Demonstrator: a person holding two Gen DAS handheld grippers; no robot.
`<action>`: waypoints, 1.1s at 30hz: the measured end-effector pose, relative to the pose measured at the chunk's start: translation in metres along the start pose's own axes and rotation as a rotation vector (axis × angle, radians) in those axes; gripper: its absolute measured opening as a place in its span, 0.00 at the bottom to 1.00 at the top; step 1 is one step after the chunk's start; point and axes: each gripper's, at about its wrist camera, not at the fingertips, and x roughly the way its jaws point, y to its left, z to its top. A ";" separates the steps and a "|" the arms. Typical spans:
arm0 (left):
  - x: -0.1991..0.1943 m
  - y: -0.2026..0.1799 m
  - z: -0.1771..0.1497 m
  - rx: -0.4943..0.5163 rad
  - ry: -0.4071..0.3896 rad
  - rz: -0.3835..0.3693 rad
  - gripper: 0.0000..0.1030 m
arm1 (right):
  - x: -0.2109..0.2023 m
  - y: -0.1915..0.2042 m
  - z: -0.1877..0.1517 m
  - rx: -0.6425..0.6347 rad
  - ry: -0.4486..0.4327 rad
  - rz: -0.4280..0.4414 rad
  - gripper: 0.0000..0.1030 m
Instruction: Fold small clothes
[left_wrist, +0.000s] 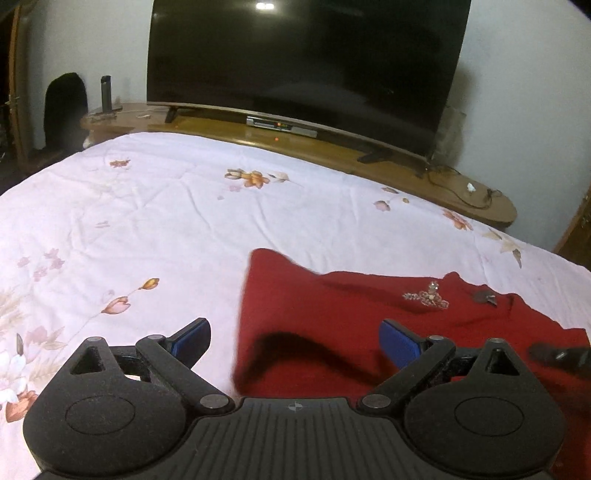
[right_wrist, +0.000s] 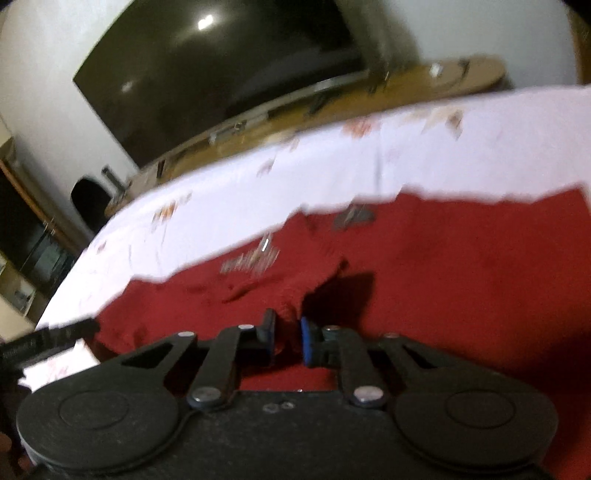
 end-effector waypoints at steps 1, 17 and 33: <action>0.000 0.000 -0.001 0.001 -0.001 -0.004 0.94 | -0.007 -0.004 0.005 -0.008 -0.020 -0.018 0.13; 0.024 -0.055 0.003 0.053 0.018 -0.089 0.94 | -0.034 -0.095 0.007 0.007 -0.005 -0.246 0.16; 0.040 -0.066 0.012 0.081 0.002 -0.066 0.94 | -0.038 -0.107 0.006 0.057 0.019 -0.245 0.38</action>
